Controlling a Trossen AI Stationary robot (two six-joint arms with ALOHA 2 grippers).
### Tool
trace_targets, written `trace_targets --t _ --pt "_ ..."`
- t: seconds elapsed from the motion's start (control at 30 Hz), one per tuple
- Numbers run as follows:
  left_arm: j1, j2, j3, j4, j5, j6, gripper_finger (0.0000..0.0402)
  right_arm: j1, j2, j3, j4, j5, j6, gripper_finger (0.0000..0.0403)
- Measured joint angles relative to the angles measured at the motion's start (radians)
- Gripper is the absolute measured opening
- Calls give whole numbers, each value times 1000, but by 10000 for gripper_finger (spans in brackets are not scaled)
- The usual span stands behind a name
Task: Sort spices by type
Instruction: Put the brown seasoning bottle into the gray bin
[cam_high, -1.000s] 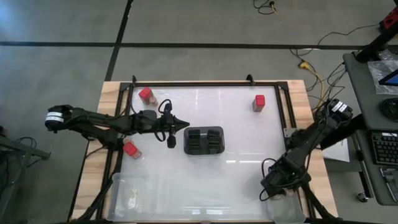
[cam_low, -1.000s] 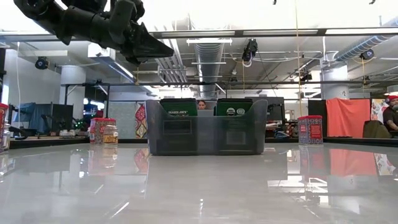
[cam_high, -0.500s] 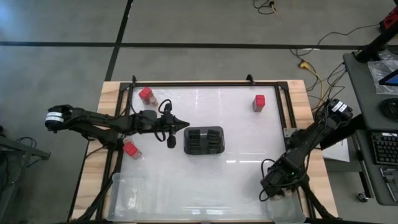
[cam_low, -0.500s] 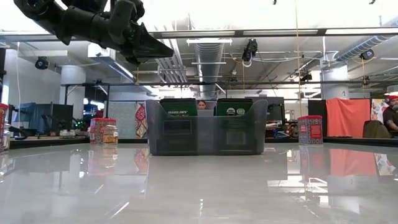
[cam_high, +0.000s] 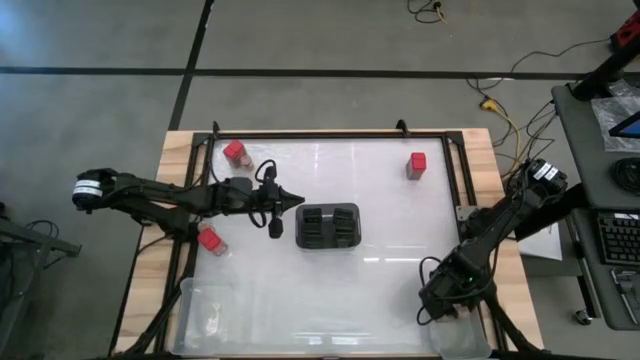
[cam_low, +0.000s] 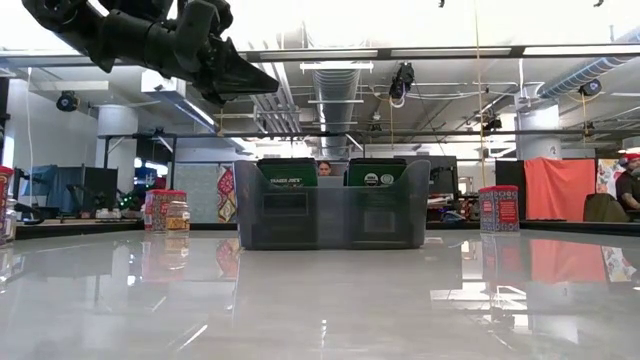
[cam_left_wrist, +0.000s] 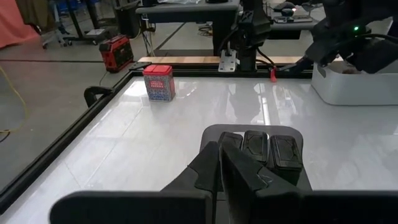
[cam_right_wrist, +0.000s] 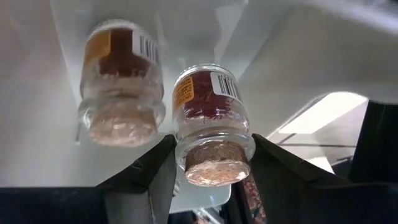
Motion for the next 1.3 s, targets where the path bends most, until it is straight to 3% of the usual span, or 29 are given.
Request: trace_targets --t 0.57,1.3 --pt "0 0 0 1 0 1 1 0 0 -9 61 9 -40 190" --pt "0 0 0 1 0 17 1 0 0 13 42 14 -29 231"
